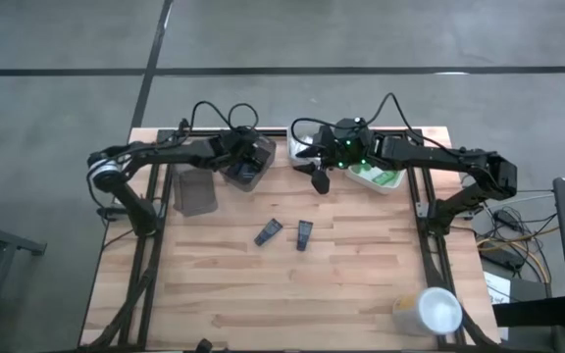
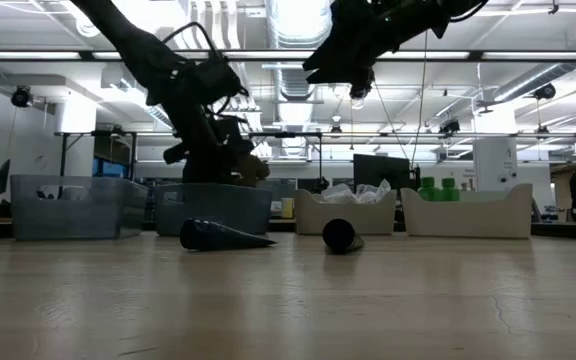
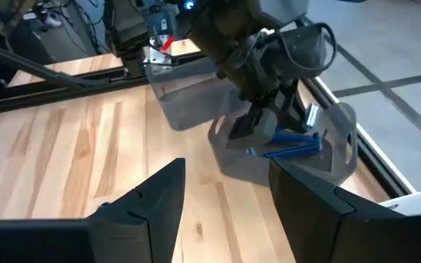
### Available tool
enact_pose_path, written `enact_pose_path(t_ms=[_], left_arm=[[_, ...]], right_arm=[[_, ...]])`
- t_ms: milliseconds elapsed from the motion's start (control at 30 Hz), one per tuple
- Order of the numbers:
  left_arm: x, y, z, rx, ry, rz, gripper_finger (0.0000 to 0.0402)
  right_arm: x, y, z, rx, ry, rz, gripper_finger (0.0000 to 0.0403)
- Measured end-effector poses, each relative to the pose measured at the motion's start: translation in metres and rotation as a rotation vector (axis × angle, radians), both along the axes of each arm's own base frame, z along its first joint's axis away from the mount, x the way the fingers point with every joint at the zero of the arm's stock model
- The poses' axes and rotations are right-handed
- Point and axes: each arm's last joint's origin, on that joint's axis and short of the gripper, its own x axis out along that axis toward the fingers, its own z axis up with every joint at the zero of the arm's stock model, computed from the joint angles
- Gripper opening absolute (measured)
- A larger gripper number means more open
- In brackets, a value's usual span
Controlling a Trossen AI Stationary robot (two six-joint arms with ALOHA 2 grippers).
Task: Pick & Place Travel size toiletries
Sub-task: Put the razor into the right black bin
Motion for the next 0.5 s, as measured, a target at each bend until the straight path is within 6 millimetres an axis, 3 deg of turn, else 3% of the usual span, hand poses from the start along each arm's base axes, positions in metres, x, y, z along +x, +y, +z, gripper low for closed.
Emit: enact_pose_path(t_ms=[300, 500], left_arm=[[-0.010, 0.003, -0.008, -0.069, 0.080, 0.019, 0.0084], [-0.010, 0.002, -0.008, -0.116, 0.056, -0.017, 0.0131]], right_arm=[[-0.002, 0.001, -0.013, 0.091, 0.030, -0.029, 0.0183], [-0.002, 0.001, -0.012, 0.115, 0.021, -0.043, 0.0200]])
